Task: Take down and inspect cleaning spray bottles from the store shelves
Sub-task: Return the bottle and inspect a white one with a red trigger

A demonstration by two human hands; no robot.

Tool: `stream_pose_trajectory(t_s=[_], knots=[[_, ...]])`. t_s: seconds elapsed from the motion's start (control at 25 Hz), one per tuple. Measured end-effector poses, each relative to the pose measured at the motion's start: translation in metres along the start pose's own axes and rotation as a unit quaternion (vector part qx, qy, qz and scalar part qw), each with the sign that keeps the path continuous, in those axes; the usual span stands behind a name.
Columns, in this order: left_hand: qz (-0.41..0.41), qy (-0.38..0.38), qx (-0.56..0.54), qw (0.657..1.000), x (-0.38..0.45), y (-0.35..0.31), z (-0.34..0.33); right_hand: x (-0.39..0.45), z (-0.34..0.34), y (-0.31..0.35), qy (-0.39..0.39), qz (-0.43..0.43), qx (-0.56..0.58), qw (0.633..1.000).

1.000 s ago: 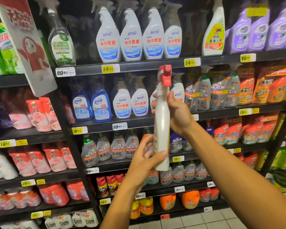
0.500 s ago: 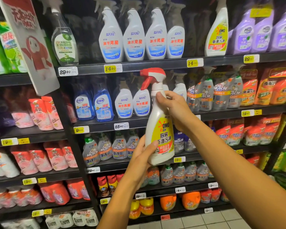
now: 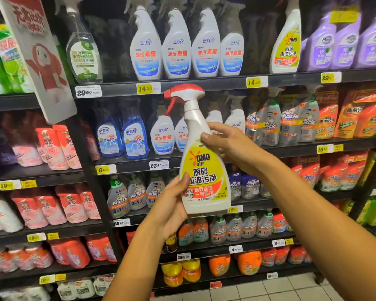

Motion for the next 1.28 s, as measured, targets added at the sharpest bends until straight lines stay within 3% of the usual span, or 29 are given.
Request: stream_pose_trajectory(t_s=[0.48,0.76,1.04,1.28], knots=[[0.034,-0.010,0.055,0.998,0.000,-0.033,-0.020,0.008,0.022,-0.007,-0.083,-0.060,0.021,0.995],[0.072,0.042,0.030,0.996,-0.004,-0.042,-0.043,0.014,0.028,-0.019,-0.123,-0.115,0.055,0.984],[0.063,0.042,0.082,0.994,0.006,-0.059,-0.044,0.023,0.023,-0.031,-0.112,-0.166,0.130,0.971],[0.047,0.050,0.118,0.991,0.013,-0.064,-0.038,0.031,0.027,-0.028,-0.106,-0.150,0.117,0.976]])
Point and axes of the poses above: each hand's wrist, its own x-axis towards the middle knuckle, its own z-axis out of the back of the hand, y = z × x, the point moved 10 cm from there along x, towards the middle knuckle, and after that the axes turned 1 degree about z, right-handed, at the moved point
